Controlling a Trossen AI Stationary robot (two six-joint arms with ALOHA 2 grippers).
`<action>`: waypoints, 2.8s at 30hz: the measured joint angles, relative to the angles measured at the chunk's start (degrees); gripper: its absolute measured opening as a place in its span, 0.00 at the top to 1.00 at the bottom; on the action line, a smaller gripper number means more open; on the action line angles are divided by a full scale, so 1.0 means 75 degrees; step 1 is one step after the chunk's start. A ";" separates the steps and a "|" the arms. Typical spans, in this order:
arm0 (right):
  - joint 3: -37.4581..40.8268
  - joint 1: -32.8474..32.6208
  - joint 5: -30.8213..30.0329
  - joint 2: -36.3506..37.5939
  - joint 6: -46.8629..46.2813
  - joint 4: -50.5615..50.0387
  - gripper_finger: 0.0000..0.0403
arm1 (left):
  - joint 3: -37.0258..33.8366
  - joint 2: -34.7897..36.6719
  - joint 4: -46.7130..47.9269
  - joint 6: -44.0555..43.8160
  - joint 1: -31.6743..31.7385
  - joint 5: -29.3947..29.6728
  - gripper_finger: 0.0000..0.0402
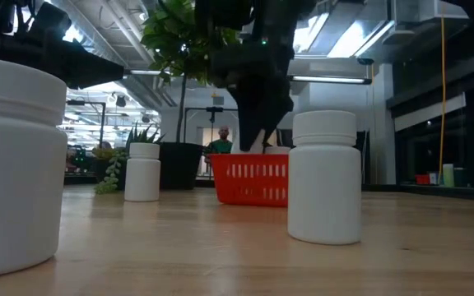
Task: Pick and place pill bottles into a basket
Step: Put the white pill bottle into the red bin
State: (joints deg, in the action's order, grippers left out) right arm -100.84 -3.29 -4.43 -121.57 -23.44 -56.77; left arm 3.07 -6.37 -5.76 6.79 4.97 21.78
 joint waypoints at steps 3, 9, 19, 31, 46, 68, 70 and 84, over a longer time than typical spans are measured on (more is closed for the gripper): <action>0.0000 0.0126 0.0006 -0.0118 0.0018 -0.0007 0.61 | 0.0000 0.0000 -0.0002 -0.0003 0.0000 0.0000 0.39; 0.0000 0.0283 -0.0015 -0.0324 0.0145 -0.0020 0.61 | 0.0000 0.0000 0.0001 -0.0001 0.0001 -0.0003 0.39; 0.0000 0.0324 -0.0009 -0.0339 0.0195 -0.0032 0.46 | 0.0000 0.0000 -0.0002 0.0000 0.0000 -0.0003 0.39; -0.0747 0.0333 -0.0256 -0.0339 0.0417 -0.0127 0.18 | 0.0000 0.0000 -0.0001 0.0000 0.0001 0.0000 0.39; -0.4376 -0.1707 -0.0500 -0.0293 0.0837 -0.4428 0.18 | 0.0000 0.0000 -0.0001 0.0000 0.0002 0.0000 0.39; -0.4354 -0.3565 -0.1029 -0.0615 -0.0880 -0.3187 0.12 | -0.0003 0.0000 0.0003 0.0000 0.0001 0.0000 0.39; -0.4354 -0.3509 -0.0898 -0.0860 -0.0889 -0.2973 0.12 | -0.0003 0.0000 0.0001 0.0000 0.0001 0.0000 0.39; -0.4348 -0.3205 -0.0134 -0.2053 -0.2428 -0.3004 0.12 | -0.0003 0.0000 0.0003 0.0000 0.0003 0.0000 0.39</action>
State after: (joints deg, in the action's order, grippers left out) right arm -133.45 -27.33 -5.43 -136.97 -41.65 -79.30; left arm 3.05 -6.37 -5.74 6.79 4.99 21.78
